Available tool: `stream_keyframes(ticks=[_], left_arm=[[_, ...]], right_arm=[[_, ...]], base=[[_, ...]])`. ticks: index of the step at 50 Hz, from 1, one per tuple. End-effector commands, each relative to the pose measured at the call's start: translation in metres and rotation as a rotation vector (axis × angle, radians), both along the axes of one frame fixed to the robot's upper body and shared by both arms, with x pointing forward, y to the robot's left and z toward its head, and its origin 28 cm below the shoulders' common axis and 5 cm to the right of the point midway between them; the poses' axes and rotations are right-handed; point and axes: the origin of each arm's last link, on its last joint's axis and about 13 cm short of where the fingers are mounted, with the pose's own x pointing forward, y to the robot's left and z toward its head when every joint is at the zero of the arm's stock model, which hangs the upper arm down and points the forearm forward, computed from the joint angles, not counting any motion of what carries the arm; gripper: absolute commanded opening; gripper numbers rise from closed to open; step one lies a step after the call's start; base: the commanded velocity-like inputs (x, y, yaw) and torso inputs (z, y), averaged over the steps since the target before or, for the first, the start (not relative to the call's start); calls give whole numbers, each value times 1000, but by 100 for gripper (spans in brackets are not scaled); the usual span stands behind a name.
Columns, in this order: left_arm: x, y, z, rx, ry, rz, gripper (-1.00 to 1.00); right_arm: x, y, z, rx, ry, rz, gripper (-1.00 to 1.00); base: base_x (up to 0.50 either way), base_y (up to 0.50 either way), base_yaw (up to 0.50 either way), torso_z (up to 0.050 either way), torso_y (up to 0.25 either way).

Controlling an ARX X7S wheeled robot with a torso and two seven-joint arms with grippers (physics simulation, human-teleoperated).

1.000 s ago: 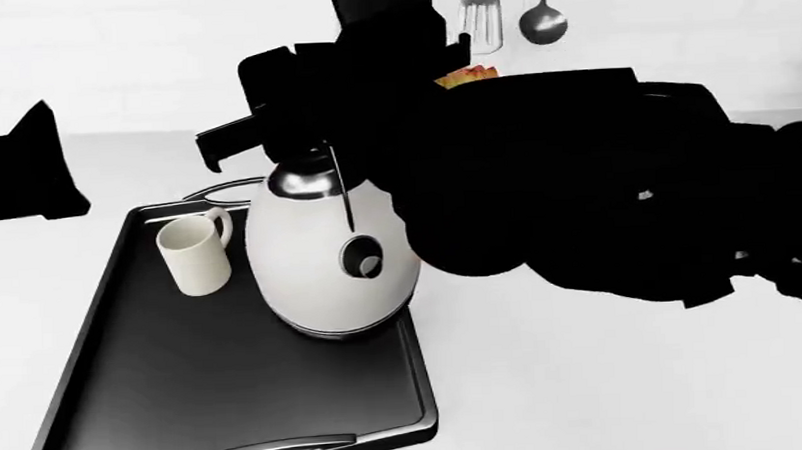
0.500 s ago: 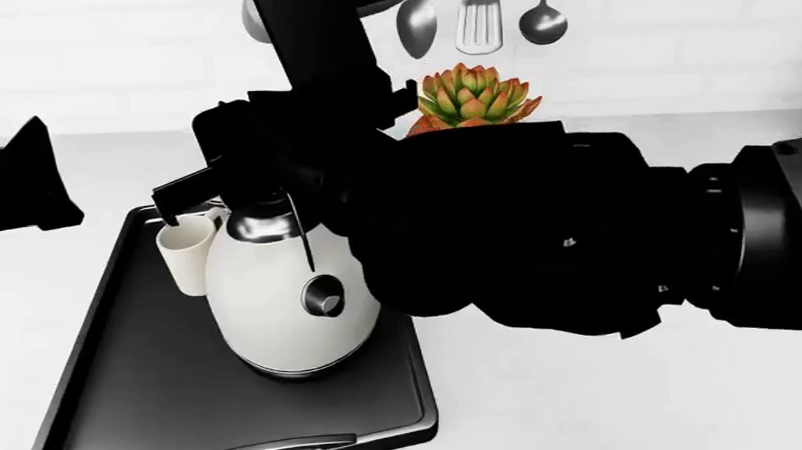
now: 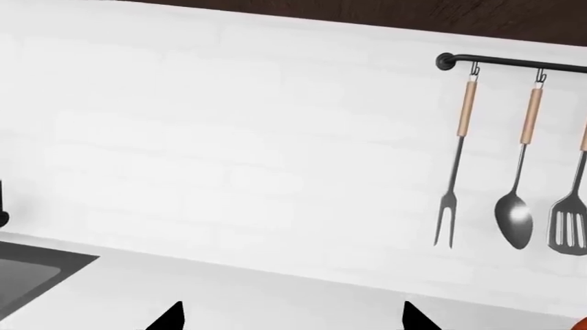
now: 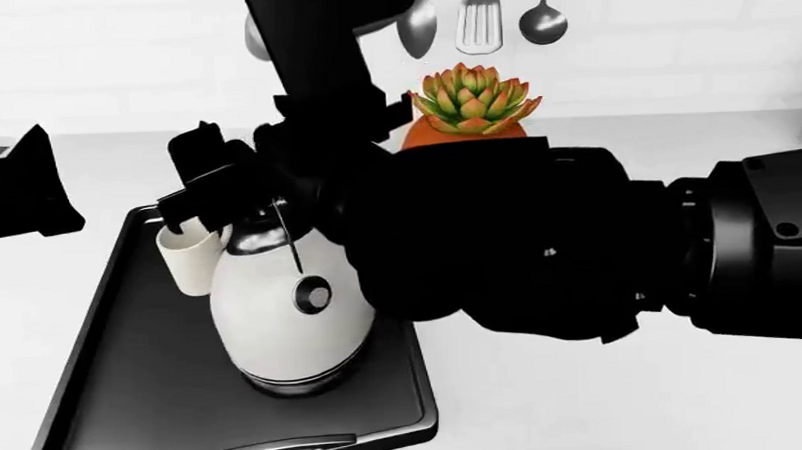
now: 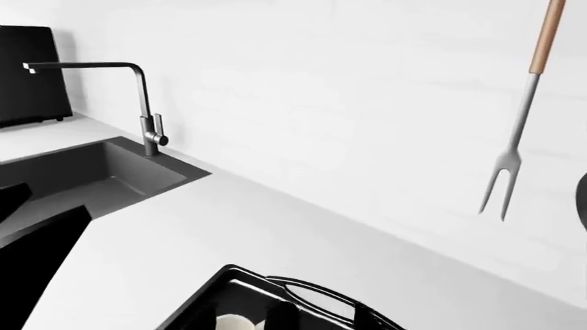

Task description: Pick the kettle from the counter and place it on the tray. Then pick the mug from the cabinet and place it on the tray. Then close the cabinet doors.

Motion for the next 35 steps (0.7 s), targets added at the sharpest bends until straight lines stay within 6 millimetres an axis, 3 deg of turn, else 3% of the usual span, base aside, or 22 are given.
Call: stream_keyframes(ticks=[1, 18, 26, 31, 35], left_arm=[[0, 0, -2, -3, 4, 2, 100], [0, 1, -3, -10, 5, 4, 100], [-4, -1, 3, -12, -17, -6, 100], [-12, -4, 16, -4, -77, -16, 100], [-20, -10, 29, 4, -151, -23, 100]], right_arm=[[2, 0, 2, 8, -18, -4, 100], [-2, -2, 11, 13, -53, 2, 100], [-16, -16, 46, 60, -176, -39, 100], [-32, -39, 73, 108, -308, -102, 100], [-46, -58, 84, 127, -414, -168, 100]], base=[[0, 0, 0, 0, 0], [0, 0, 0, 0, 0], [0, 0, 0, 0, 0], [0, 0, 0, 0, 0], [0, 0, 0, 0, 0]])
